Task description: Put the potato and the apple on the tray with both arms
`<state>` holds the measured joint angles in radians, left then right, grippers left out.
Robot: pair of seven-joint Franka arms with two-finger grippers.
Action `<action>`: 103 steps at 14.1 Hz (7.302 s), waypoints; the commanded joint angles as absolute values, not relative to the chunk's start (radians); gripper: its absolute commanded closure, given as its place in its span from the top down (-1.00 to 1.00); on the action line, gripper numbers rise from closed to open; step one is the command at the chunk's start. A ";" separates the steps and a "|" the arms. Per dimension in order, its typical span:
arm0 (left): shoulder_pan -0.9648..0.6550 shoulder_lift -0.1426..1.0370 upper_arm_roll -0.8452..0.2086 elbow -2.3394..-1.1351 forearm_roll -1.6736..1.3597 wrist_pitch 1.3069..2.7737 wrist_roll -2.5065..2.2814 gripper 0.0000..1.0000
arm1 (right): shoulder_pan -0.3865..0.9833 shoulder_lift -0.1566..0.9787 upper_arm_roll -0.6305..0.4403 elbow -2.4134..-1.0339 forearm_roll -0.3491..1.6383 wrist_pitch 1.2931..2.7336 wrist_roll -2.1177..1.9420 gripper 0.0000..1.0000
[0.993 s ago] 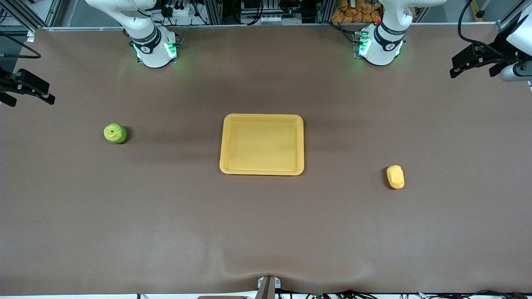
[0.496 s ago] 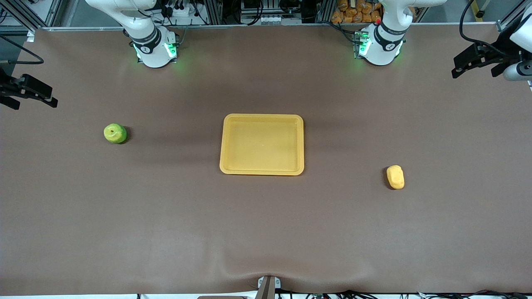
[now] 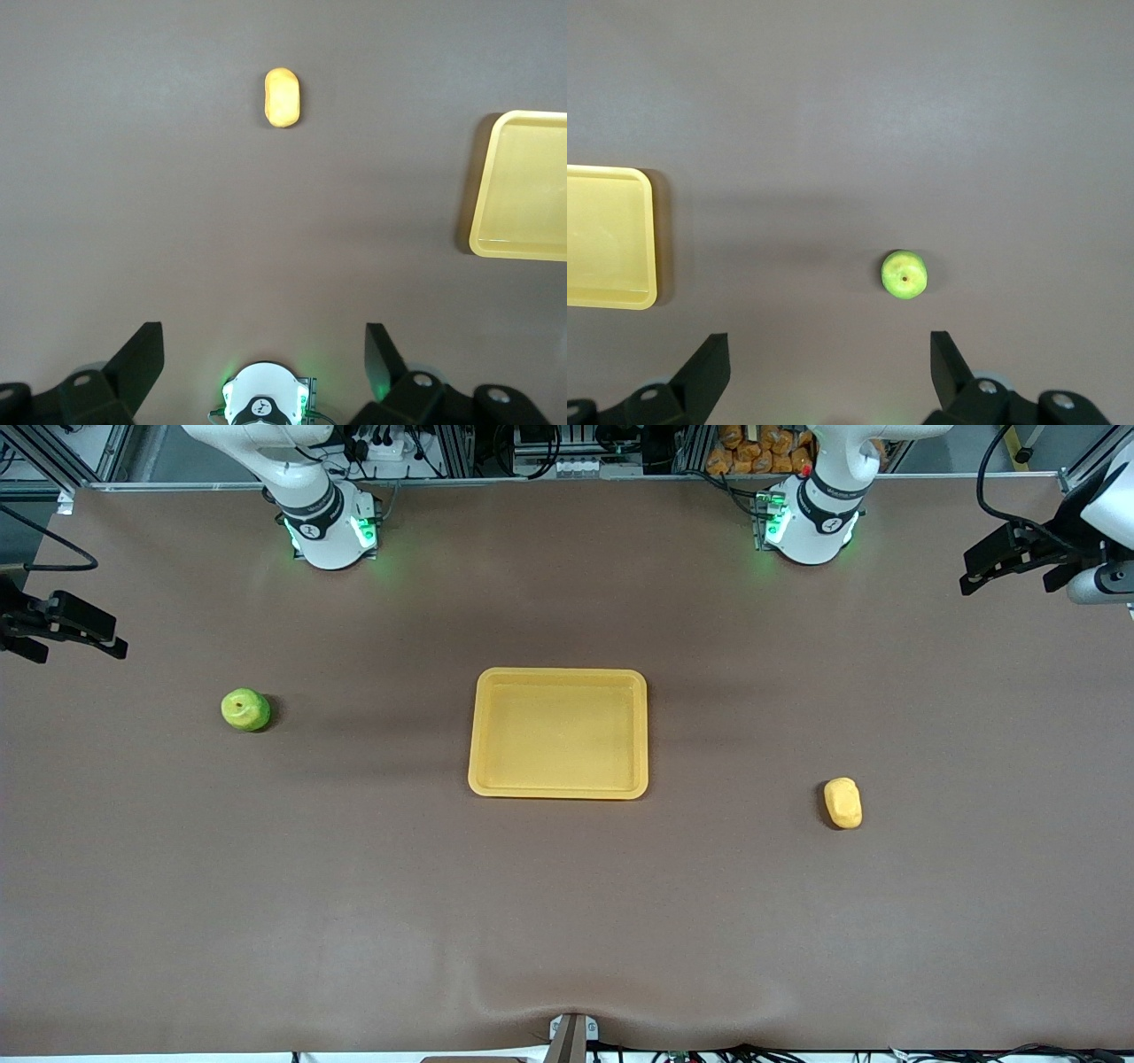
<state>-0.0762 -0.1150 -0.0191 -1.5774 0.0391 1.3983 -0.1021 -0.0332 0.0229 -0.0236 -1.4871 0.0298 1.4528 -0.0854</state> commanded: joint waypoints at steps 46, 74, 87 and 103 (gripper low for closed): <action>-0.034 0.471 -0.020 -1.905 0.075 2.402 -0.218 1.00 | -0.178 0.129 -0.021 -2.040 0.002 1.919 -0.144 1.00; -0.046 0.531 -0.025 -1.899 0.074 2.477 -0.222 -0.46 | -0.207 0.189 -0.026 -2.332 -0.054 2.290 -0.152 1.00; -0.193 0.456 -0.117 -1.752 0.090 2.154 -0.320 -0.67 | -0.219 0.222 -0.026 -2.359 -0.084 2.321 -0.147 1.00; -0.613 0.584 -0.118 -1.643 0.198 2.152 -0.830 -0.68 | -0.229 0.253 -0.023 -2.425 -0.083 2.422 -0.138 -0.94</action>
